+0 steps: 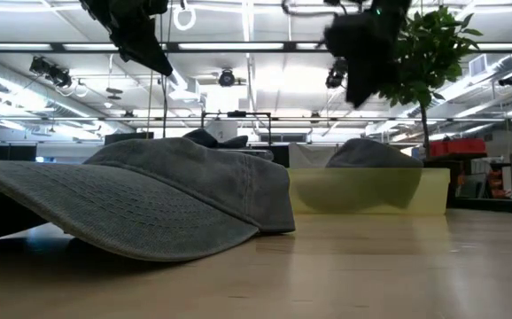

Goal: Pick & Place hat
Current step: Put the gray cap into the yellow bin

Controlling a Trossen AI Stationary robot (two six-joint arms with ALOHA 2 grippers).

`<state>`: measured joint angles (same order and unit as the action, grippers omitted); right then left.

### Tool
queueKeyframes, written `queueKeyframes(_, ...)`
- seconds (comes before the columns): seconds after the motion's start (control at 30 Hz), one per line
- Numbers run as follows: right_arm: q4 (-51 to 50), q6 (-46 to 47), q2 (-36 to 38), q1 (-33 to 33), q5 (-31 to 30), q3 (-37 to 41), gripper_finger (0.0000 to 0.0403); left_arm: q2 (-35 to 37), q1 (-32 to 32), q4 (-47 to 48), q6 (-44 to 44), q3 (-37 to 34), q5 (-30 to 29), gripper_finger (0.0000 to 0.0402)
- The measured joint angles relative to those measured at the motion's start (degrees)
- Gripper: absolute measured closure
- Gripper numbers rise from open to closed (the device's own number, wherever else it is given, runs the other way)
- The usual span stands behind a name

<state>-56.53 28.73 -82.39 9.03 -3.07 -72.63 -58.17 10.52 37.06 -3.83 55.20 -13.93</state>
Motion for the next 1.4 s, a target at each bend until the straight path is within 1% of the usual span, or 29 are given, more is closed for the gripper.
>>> queueKeyframes(0.07, 3.39, -3.99, 0.0, -1.0, -0.05, -1.67, 0.0268, 0.0, 0.0, 0.0, 0.0, 0.0, 0.0, 0.0314)
queueKeyframes(0.13, 10.16, -8.73, 0.04, -2.38, 0.21, -1.88, 0.0268, 0.0, 0.0, 0.0, 0.0, 0.0, 0.0, 0.0314)
queueKeyframes(0.2, 17.19, -14.44, 0.04, -4.13, 2.39, -0.97, 0.0268, 0.0, 0.0, 0.0, 0.0, 0.0, 0.0, 0.0314)
queueKeyframes(0.33, 31.19, -25.81, 0.0, -8.29, 13.45, 4.41, 0.0268, 0.0, 0.0, 0.0, 0.0, 0.0, 0.0, 0.0314)
queueKeyframes(0.4, 39.08, -28.32, 0.0, -10.45, 18.97, 7.76, 0.0268, 0.0, 0.01, 0.0, 0.0, 0.0, 0.0, 0.0314)
queueKeyframes(0.43, 42.82, -28.99, 0.0, -11.56, 20.54, 9.41, 0.0268, 0.0, 0.0, 0.0, 0.0, 0.0, 0.0, 0.0314)
queueKeyframes(0.5, 49.88, -29.85, -0.19, -13.92, 20.64, 12.73, 0.0268, 0.0, 0.0, 0.0, 0.04, 0.0, 0.0, 0.0314)
queueKeyframes(0.57, 56.1, -30.28, -1.37, -16.15, 18.67, 15.0, 0.0268, 0.0, 0.0, -0.04, 0.04, 0.0, 0.0, 0.0314)
queueKeyframes(0.67, 61.36, -29.77, -5.37, -18.47, 16.55, 15.65, 0.0268, 0.0, 0.0, -0.88, 0.03, 0.0, 0.0, 0.0314)
queueKeyframes(0.83, 62.82, -28.0, -15.48, -19.75, 16.55, 11.9, 0.0268, 0.02, 0.02, -2.38, 0.0, 0.0, 0.0, 0.0314)
queueKeyframes(0.9, 61.12, -27.41, -19.34, -19.72, 16.56, 8.99, 0.0268, 0.02, 0.0, -2.87, 0.0, 0.0, 0.0, 0.0314)
queueKeyframes(1.03, 54.11, -29.05, -25.69, -19.68, 16.52, 2.56, 0.0268, 0.02, 0.0, -2.86, -0.27, 0.0, 0.0, 0.0314)
queueKeyframes(1.2, 51.12, -31.16, -30.69, -19.62, 16.49, -2.64, 0.0268, 0.02, 0.01, -2.81, -3.02, 0.0, 0.0, 0.0314)
queueKeyframes(1.27, 50.77, -31.12, -31.83, -19.57, 16.68, -3.56, 0.0268, 0.02, 0.01, -2.74, -3.02, 0.0, 0.0, 0.0314)
queueKeyframes(1.4, 49.15, -30.75, -32.85, -19.54, 19.57, -3.64, 0.0268, 0.02, 0.0, -2.63, -3.02, 0.0, 0.02, 0.0314)
